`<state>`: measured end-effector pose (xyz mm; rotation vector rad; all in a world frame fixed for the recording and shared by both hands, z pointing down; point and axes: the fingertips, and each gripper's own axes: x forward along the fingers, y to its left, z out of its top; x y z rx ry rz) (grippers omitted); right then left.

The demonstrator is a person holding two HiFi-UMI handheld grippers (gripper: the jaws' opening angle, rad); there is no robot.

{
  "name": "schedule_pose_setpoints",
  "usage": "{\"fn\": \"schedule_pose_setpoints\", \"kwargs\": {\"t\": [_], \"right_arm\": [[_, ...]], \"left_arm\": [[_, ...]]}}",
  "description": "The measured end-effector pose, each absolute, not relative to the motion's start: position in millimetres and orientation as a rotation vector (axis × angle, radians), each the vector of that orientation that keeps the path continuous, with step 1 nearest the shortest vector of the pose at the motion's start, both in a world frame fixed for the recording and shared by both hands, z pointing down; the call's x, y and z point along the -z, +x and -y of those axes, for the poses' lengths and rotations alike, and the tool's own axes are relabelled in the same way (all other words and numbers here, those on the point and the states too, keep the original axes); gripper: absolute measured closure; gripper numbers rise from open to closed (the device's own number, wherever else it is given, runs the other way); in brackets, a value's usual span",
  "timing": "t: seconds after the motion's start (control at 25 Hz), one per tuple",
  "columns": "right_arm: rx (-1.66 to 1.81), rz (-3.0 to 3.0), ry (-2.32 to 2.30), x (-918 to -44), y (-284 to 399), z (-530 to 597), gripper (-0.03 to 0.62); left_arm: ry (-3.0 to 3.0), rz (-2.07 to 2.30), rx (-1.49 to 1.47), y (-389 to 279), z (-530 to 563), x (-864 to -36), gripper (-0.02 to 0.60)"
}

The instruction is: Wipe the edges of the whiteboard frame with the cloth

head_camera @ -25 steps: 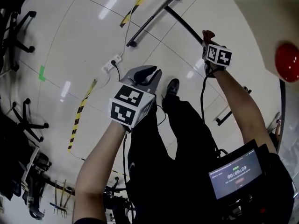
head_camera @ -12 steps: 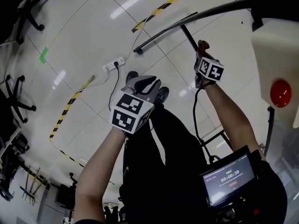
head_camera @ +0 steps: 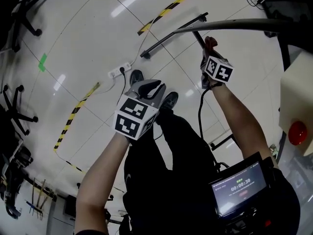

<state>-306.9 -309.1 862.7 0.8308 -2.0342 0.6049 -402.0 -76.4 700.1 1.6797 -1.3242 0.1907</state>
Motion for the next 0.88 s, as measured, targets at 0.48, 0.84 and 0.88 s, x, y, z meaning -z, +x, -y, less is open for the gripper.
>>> {"fn": "schedule_pose_setpoints", "kwargs": {"t": [0.48,0.84,0.88], "right_arm": [[-0.319,2.008,0.687,-863,-358,304,0.537],[-0.275,1.942,0.543,-861,-377,280,0.537],[-0.304,1.952,0.515,-862,-381,274,0.539]], "left_arm": [[1.670,1.303,-0.188,-434,74,-699,0.531],[1.696,1.289,-0.201,-441,75,-695,0.531],[1.702,1.291,-0.216,-443,75,-696,0.531]]}}
